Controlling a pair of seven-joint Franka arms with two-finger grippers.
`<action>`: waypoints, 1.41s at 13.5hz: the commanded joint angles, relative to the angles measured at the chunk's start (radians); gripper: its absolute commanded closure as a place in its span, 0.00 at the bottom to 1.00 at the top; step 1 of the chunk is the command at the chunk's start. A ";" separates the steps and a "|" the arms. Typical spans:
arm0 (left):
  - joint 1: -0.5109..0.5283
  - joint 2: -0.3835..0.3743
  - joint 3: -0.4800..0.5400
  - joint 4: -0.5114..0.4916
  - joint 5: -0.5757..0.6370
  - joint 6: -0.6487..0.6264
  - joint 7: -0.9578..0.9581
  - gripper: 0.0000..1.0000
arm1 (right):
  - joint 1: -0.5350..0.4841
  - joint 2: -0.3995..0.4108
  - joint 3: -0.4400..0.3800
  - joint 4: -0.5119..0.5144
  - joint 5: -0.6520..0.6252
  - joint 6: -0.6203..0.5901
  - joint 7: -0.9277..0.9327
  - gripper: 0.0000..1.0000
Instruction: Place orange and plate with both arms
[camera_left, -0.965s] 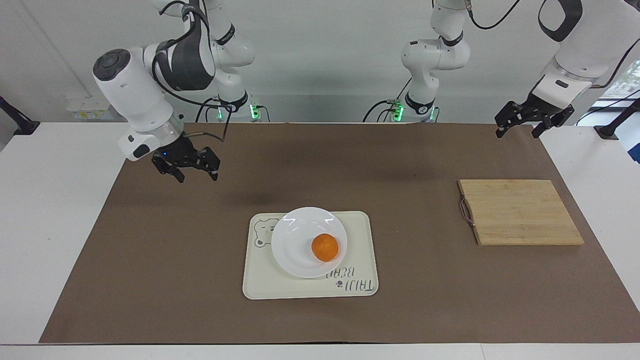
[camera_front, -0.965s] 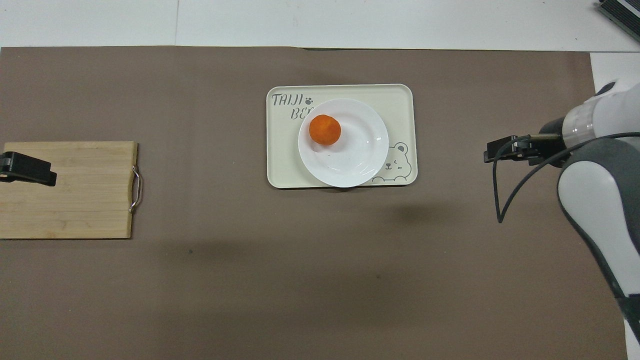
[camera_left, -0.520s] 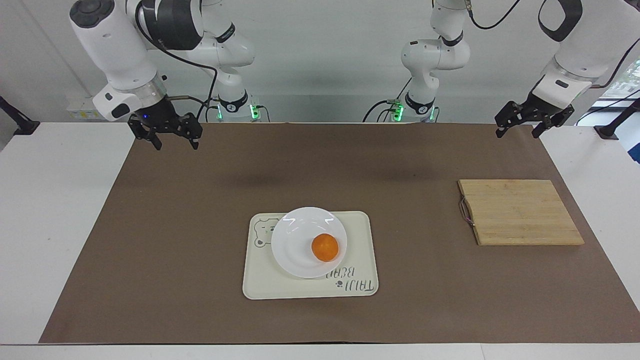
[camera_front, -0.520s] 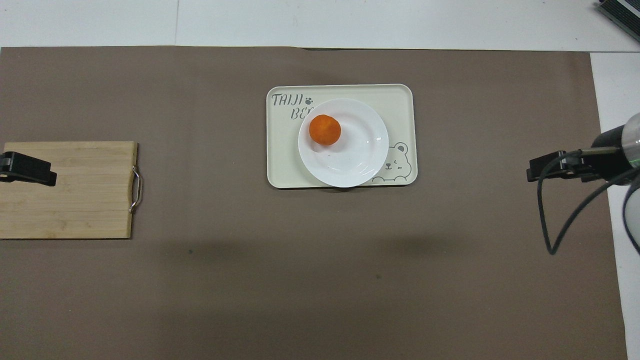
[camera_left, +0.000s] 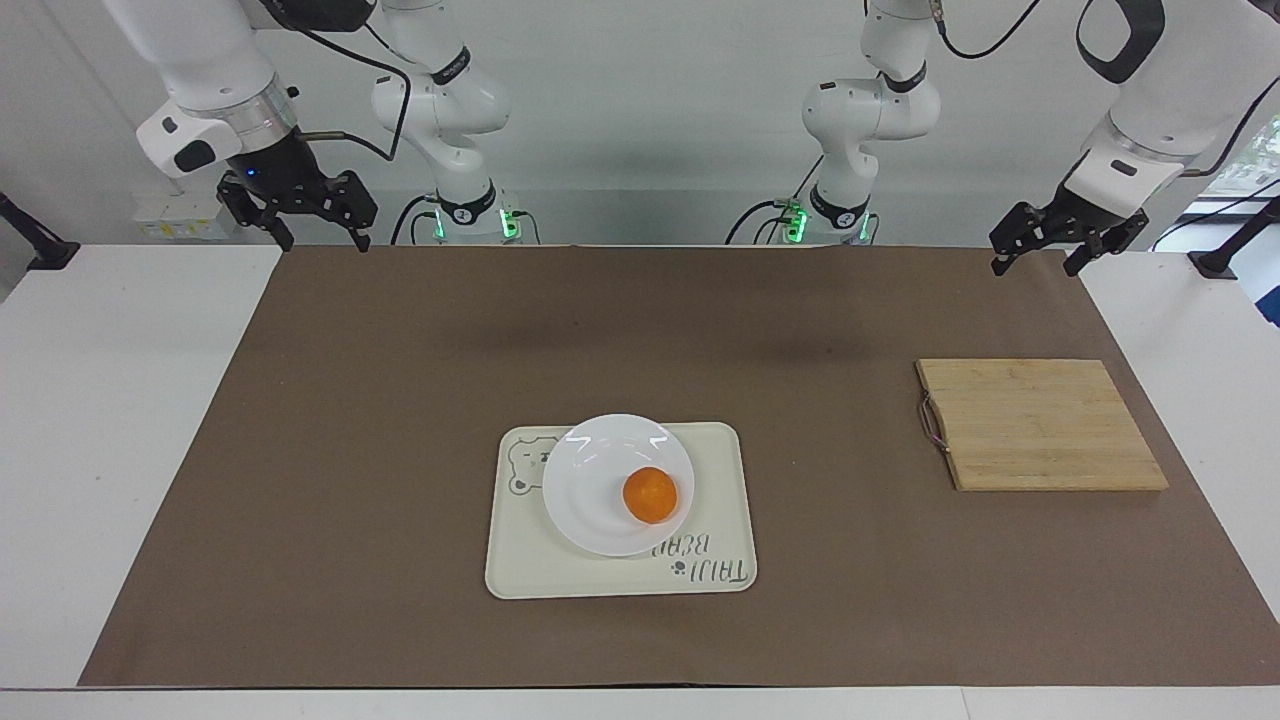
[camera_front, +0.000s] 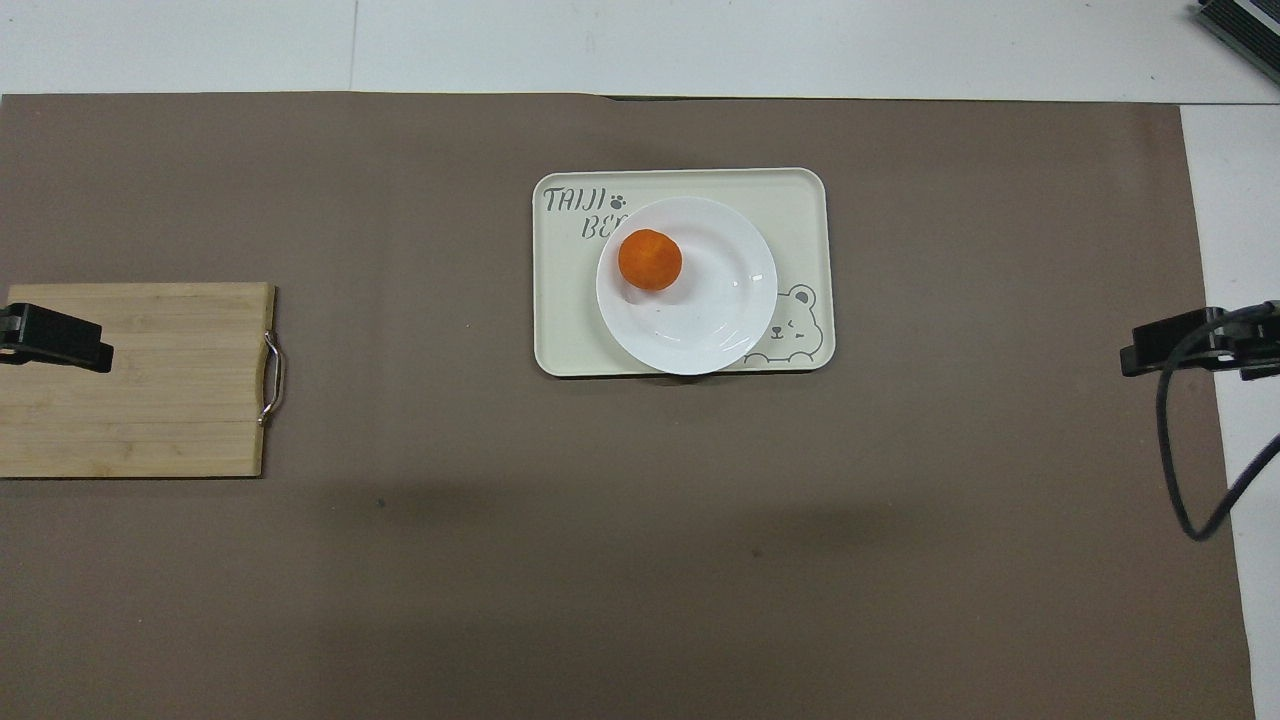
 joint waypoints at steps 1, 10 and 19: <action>-0.001 -0.010 0.000 0.001 0.015 -0.004 -0.010 0.00 | 0.001 -0.030 0.006 -0.039 -0.026 0.002 -0.019 0.00; -0.001 -0.011 0.000 0.001 0.015 -0.006 -0.010 0.00 | 0.008 -0.023 0.014 -0.019 -0.043 0.008 -0.072 0.00; -0.001 -0.010 0.000 0.001 0.015 -0.006 -0.010 0.00 | 0.004 -0.024 0.011 0.002 -0.057 0.002 -0.071 0.00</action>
